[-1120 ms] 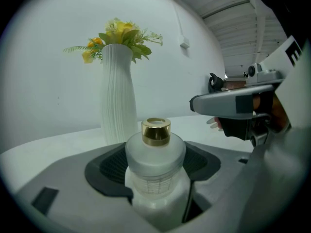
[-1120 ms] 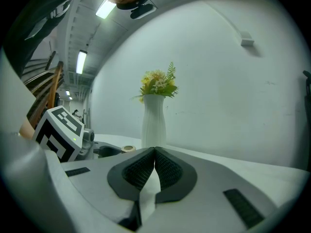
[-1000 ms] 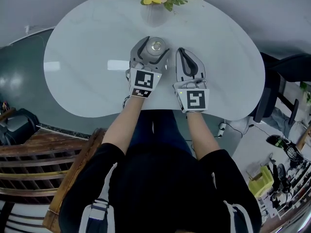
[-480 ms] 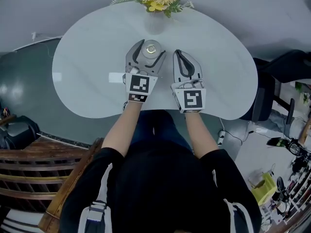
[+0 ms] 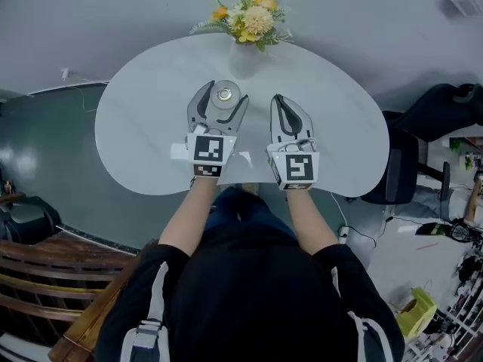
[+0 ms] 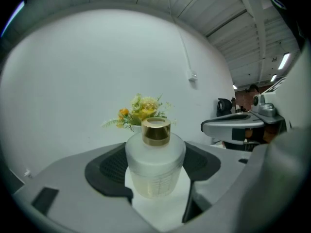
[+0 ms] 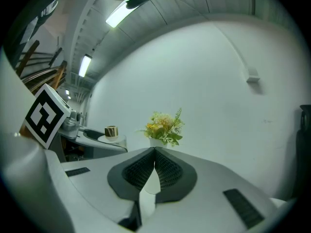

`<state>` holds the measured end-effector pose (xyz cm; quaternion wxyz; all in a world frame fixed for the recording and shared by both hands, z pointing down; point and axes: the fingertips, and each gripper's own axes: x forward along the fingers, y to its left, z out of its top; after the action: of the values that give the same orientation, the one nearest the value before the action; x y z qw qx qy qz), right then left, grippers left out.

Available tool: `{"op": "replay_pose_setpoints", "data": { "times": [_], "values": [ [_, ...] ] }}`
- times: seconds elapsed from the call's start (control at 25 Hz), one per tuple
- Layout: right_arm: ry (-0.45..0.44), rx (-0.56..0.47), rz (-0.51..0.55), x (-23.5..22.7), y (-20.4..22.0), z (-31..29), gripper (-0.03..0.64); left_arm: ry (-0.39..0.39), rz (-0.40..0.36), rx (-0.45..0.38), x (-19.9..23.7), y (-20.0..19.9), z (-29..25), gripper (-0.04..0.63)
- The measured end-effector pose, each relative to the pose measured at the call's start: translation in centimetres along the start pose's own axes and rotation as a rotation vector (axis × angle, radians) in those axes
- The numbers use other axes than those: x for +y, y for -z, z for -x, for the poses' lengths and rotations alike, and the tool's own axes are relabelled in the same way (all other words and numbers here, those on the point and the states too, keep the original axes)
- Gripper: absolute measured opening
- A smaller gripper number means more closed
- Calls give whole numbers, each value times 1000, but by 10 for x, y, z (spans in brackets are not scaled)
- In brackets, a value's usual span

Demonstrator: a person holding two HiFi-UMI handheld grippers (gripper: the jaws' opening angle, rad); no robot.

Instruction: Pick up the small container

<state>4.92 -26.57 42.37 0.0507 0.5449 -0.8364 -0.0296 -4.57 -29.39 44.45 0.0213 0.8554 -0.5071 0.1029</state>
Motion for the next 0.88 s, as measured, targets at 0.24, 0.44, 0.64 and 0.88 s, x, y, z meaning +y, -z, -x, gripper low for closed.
{"op": "replay_pose_setpoints", "data": {
  "times": [0.24,0.44,0.64,0.88],
  "values": [
    [35,-28,-10,-4,-28,8,21,-64,9,-53,14,-32,21,331],
    [56,-47,2,-6,-49,18,21,-107,-14,-83,20,-56,38,331],
    [78,-54,16,-11,-63,27,21,-133,-11,-132,24,-80,55,331],
    [87,-59,30,-16,-73,35,20,-143,-17,-155,18,-89,65,331]
  ]
}}
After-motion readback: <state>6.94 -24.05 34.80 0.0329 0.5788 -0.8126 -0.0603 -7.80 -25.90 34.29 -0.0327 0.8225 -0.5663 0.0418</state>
